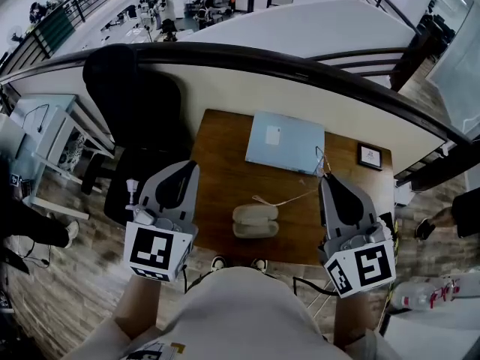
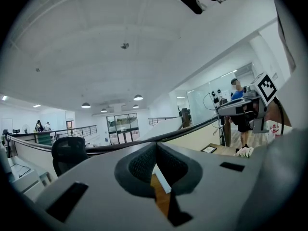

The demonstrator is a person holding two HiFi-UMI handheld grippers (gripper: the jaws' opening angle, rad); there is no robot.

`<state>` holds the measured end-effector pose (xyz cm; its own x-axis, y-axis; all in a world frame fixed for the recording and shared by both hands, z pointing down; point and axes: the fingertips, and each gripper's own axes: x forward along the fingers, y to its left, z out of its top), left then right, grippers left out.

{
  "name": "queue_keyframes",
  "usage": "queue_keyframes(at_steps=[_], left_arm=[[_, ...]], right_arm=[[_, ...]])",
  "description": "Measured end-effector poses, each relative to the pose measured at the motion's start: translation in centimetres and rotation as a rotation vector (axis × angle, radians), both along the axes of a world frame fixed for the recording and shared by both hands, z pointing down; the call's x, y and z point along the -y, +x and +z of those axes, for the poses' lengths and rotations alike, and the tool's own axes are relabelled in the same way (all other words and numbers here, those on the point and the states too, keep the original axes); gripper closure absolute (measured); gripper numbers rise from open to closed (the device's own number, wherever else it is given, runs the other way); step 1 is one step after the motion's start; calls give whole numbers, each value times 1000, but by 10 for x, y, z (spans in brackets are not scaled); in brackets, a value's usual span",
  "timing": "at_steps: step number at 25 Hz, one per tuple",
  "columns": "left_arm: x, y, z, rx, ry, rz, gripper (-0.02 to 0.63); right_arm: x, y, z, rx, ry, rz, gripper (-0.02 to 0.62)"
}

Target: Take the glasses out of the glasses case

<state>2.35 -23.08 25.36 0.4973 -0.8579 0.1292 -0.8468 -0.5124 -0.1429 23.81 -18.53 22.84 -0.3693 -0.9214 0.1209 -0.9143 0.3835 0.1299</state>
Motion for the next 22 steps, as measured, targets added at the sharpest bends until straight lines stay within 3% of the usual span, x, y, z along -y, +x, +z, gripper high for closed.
queue_keyframes(at_steps=[22], left_arm=[[-3,0,5,37,-27,-7,603]], right_arm=[[-1,-1,9,-30,-15,-17,583]])
